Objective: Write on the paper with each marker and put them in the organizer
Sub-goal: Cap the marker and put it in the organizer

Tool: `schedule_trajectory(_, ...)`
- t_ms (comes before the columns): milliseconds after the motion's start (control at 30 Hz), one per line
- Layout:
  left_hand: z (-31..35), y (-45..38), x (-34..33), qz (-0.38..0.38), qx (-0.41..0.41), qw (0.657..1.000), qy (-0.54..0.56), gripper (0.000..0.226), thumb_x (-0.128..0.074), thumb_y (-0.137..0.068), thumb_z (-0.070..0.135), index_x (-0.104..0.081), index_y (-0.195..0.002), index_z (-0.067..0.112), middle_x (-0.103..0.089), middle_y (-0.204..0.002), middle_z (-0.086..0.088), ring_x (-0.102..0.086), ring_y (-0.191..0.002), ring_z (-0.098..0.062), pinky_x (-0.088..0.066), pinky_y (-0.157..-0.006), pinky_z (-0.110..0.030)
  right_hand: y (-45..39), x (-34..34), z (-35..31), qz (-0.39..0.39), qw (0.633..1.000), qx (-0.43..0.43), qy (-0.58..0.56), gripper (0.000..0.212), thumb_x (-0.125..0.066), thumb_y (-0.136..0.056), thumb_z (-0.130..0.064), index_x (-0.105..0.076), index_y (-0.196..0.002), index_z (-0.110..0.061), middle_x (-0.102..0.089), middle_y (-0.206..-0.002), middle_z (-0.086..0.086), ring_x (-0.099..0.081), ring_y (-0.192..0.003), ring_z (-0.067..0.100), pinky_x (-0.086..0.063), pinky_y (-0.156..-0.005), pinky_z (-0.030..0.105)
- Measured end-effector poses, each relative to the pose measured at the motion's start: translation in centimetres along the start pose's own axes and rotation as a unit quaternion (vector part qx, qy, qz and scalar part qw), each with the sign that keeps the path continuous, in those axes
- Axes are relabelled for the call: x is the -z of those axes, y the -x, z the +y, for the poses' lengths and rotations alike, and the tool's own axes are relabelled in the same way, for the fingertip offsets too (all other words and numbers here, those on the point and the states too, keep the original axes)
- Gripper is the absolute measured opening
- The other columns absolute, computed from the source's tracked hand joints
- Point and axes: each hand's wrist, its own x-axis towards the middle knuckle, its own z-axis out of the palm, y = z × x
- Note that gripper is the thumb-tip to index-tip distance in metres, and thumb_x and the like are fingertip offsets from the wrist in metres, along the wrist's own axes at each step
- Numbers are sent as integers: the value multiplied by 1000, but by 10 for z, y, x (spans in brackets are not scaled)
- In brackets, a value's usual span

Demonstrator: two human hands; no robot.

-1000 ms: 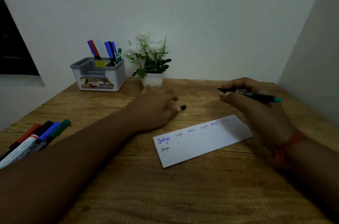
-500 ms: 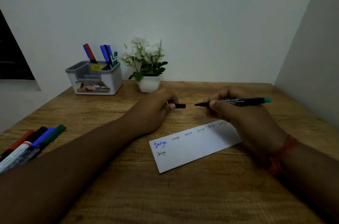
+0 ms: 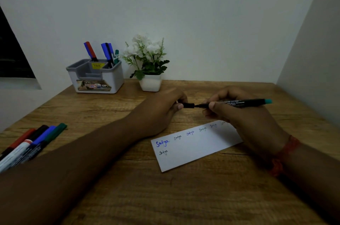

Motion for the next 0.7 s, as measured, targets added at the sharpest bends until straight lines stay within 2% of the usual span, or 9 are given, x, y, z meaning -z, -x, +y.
schedule_trajectory(133,5,1,0,-3,-11,1000,-2,13,-52,-99,21,-60,-108,25,-60,-98,8,-52,-88,-6,-46,-77,-33,1,0,0,-3,1000,-3,-5,4,-69,-89,-11,-71,-92,-12,-79,-90,-1,-77,-84,11,-59,-81,26)
schedule_trajectory(267,8,1,0,-4,-20,1000,-2,12,-51,-100,22,-59,-109,25,-63,-96,4,-56,-87,-13,-48,-74,-43,1,-1,1,-4,1000,2,-17,9,-72,-87,-10,-68,-94,-8,-79,-92,2,-77,-84,13,-61,-80,26)
schedule_trajectory(400,10,1,-1,-3,-28,1000,-10,13,-51,-100,23,-59,-109,24,-64,-92,3,-55,-83,-12,-47,-71,-42,1,-1,4,-8,1000,22,12,10,-77,-82,-14,-71,-91,-15,-77,-91,2,-76,-84,14,-60,-80,26)
schedule_trajectory(533,13,3,-2,2,-45,999,12,11,-51,-100,22,-59,-107,23,-62,-88,4,-54,-78,-11,-46,-66,-38,1,-4,4,-4,999,40,16,11,-80,-80,-15,-72,-87,-14,-75,-85,2,-72,-74,8,-57,-68,15)
schedule_trajectory(700,19,1,-3,13,-55,997,43,9,-52,-98,15,-59,-99,22,-62,-87,6,-53,-78,-9,-43,-63,-33,3,-7,4,12,997,63,41,10,-79,-80,-20,-72,-84,-15,-75,-82,-2,-72,-70,6,-57,-64,16)
